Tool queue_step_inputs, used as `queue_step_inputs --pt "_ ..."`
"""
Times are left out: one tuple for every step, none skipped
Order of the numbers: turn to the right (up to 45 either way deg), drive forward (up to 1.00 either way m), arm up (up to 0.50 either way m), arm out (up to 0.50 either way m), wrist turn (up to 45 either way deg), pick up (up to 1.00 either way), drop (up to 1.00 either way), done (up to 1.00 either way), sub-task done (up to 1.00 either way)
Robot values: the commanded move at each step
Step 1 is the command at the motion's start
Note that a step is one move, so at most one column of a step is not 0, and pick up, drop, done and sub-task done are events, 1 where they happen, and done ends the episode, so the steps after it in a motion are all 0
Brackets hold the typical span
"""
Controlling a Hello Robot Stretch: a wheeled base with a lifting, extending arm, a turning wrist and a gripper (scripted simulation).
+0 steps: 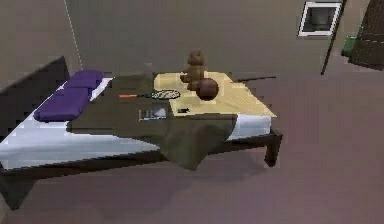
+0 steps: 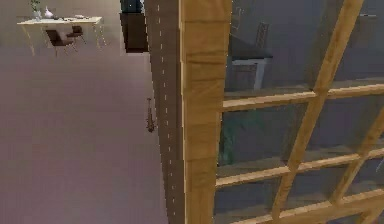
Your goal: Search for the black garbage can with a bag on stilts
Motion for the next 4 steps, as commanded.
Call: queue_step_inputs --pt "30.0 0.0 0.0 0.0 0.0 0.0 0.0 0.0 0.0" --pt "0.0 0.4 0.0 0.0 0.0 0.0 0.0 0.0 0.0" --pt "18.0 0.0 0.0 0.0 0.0 0.0 0.0 0.0 0.0" --pt "0.0 1.0 0.0 0.0 0.0 0.0 0.0 0.0 0.0"
